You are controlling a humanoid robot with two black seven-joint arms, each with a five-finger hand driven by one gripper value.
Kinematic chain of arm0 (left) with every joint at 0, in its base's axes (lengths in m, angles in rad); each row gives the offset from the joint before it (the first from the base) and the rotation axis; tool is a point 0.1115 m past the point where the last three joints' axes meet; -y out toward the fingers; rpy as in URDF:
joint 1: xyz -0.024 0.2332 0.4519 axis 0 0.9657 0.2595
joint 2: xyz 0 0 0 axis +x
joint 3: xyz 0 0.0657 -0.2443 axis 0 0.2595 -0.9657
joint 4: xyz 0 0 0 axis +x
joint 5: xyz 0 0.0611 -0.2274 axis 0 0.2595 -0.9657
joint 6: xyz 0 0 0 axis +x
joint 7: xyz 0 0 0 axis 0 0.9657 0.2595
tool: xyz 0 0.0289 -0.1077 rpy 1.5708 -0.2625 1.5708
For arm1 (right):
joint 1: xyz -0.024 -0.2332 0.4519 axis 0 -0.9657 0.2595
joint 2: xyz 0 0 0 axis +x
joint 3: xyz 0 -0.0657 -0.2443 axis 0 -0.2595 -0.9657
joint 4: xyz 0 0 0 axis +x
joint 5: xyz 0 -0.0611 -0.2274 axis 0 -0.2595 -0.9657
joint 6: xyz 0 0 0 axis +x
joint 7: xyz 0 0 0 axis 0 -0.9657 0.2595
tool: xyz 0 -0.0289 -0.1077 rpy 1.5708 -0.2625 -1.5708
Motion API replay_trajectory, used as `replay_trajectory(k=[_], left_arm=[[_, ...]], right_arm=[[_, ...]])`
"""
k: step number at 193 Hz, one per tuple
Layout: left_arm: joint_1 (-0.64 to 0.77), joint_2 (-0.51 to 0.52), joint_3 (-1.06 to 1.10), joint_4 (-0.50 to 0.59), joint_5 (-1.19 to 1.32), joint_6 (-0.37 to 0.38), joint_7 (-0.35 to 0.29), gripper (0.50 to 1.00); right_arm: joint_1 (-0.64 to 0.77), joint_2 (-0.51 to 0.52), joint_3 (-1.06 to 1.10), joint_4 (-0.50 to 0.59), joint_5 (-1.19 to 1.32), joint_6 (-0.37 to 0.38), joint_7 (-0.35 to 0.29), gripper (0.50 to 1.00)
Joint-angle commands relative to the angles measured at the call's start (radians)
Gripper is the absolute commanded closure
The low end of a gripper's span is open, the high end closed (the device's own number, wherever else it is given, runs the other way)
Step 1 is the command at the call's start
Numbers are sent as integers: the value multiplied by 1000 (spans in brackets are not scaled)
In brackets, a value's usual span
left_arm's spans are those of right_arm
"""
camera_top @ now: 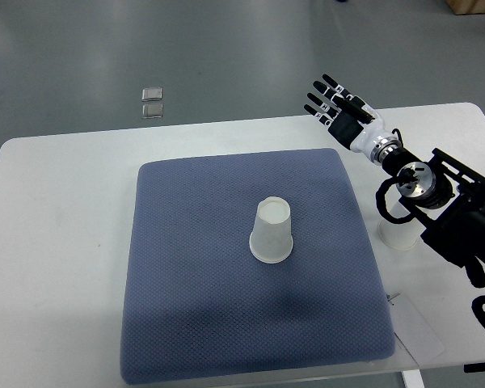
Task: Stack paper cups
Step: 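Raise the right hand up from its rest pose, then move the right hand above the white paper cup beside the pad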
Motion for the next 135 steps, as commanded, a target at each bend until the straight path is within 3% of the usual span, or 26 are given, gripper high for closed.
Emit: replay_trajectory(k=[1,35,81,110,135], left_arm=[[0,0,0,-1,0,0,0,500],[0,0,0,0,-1,0,0,500],[0,0,0,0,-1,0,0,500],[0,0,0,0,0,0,0,500],[0,0,0,0,-1,0,0,500]], right_arm=[[39,-46,-60,17,-92,17,-37,581],[189,-192,-310,68,-238,43,-98,581],[571,-382,-915,163,-344,158,-142,581],[829,-445,-1200,273,-459,271,-199,579],[966,-450,-1355,365,-566,296,-213,579]])
